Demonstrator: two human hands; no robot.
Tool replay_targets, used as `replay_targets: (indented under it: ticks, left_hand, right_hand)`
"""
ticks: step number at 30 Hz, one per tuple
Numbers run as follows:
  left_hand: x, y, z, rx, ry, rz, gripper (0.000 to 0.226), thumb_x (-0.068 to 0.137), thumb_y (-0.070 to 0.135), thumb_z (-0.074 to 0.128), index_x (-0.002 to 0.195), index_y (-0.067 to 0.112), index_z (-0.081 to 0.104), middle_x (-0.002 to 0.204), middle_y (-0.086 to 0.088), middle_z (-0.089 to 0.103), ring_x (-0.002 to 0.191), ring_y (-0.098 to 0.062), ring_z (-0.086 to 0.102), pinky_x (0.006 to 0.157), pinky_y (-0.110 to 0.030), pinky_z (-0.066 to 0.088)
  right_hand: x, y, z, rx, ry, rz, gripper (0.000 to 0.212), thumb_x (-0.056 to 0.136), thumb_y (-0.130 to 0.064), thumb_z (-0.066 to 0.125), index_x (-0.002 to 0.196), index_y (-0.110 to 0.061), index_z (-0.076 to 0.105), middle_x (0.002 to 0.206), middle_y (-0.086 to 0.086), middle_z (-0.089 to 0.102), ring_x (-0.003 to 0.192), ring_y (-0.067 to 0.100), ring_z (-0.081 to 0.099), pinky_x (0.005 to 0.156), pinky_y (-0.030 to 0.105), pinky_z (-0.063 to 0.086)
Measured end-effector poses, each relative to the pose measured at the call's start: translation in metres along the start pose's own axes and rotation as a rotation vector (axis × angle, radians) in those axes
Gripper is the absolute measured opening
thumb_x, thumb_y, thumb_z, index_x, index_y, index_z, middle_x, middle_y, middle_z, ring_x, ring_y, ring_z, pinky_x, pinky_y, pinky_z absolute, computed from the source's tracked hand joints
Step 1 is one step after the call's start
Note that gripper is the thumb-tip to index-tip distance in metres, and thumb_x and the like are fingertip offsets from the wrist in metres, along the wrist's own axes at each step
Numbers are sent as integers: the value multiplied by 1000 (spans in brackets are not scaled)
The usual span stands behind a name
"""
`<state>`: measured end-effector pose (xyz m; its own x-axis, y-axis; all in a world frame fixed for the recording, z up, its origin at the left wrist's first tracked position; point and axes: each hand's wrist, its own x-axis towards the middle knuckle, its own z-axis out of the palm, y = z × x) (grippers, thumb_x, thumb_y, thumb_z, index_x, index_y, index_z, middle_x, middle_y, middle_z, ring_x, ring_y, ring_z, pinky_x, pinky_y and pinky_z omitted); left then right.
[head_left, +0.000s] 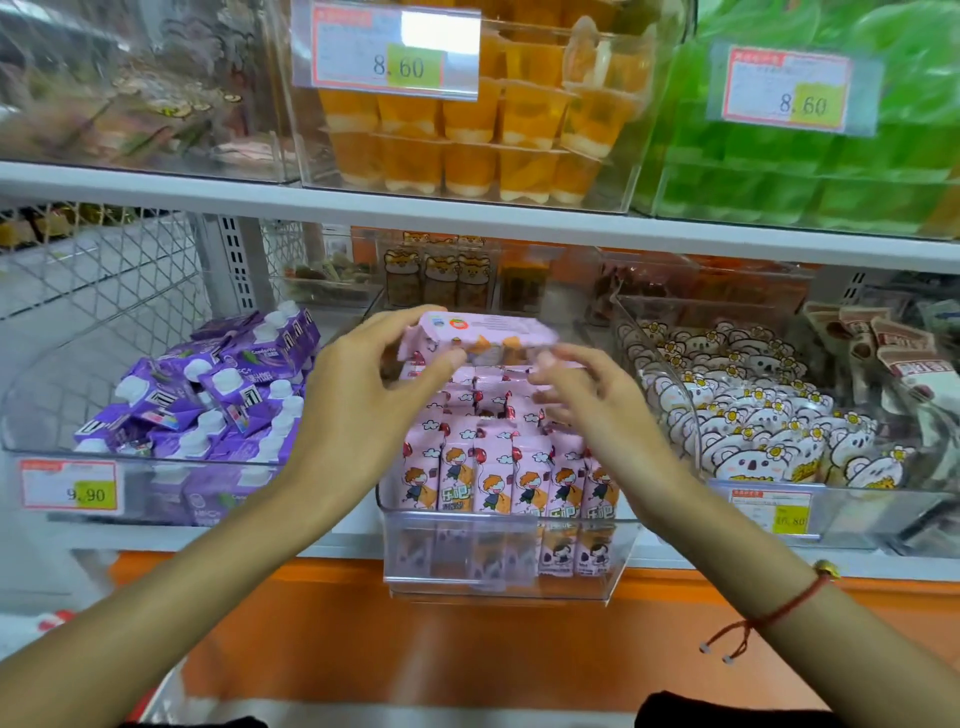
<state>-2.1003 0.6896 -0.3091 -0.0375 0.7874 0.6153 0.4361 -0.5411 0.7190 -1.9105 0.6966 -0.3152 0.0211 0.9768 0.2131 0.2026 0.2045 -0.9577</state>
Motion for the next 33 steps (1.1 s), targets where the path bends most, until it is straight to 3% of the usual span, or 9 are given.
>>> replay_targets:
  ticks: [2,4,8,13,22,25,27,29,33]
  left_hand:
    - [2,-4,-1,52,13,-7,37,84,27,69,120,20,67,108,7,71,98,-5,65,81,-20,53]
    - [3,-7,-1,127,-12,-12,41,83,31,69,123,21,65,111,6,71,97,1,64,81,-16,52]
    - [-1,-8,2,256,-77,-6,44,82,36,71,125,31,59,116,8,68,95,-10,67,84,-37,56]
    - [6,-8,0,406,-209,81,38,81,46,68,115,32,56,110,11,68,91,-17,68,77,-41,56]
    - [65,-11,26,588,-551,137,40,83,38,71,120,25,65,112,3,66,98,-13,60,84,-35,49]
    - [67,-20,41,703,-705,133,37,80,39,74,114,25,66,99,6,66,85,-10,56,69,-27,43]
    - [65,-25,45,793,-770,188,28,82,38,71,109,31,67,86,13,58,82,-10,53,54,-22,31]
    - [66,-25,44,818,-798,235,21,88,36,64,109,33,68,81,15,53,83,-10,54,51,-19,25]
    - [65,-20,36,748,-768,256,24,96,39,50,115,34,66,108,15,67,105,-10,59,69,-24,36]
  right_hand:
    - [-2,10,1,-388,-46,-128,37,94,-29,57,128,-23,46,112,-7,58,100,9,56,82,17,44]
    - [-5,19,1,-710,-158,-265,42,93,-31,57,133,-23,45,123,-4,52,111,11,47,88,20,36]
    - [-7,23,-1,-1048,-304,-389,48,92,-42,54,136,-24,44,130,0,55,119,19,47,95,29,33]
    - [-6,21,-4,-1039,-322,-434,42,93,-39,53,133,-27,47,127,-1,57,117,19,50,95,30,36]
    - [-6,24,-5,-993,-303,-492,41,93,-41,53,132,-30,48,125,-5,59,115,15,51,95,30,38]
    - [-6,25,-6,-993,-291,-499,43,92,-41,54,133,-29,48,125,-5,59,114,15,51,93,28,38]
    - [-6,24,-6,-980,-286,-490,45,91,-41,56,133,-29,48,125,-5,58,114,15,50,91,27,38]
    - [-6,22,-7,-992,-280,-496,47,90,-41,57,135,-28,46,128,-5,55,117,15,47,93,27,38]
    - [-5,11,-14,-1058,-236,-511,41,92,-41,55,131,-29,48,126,-8,53,116,12,45,79,20,29]
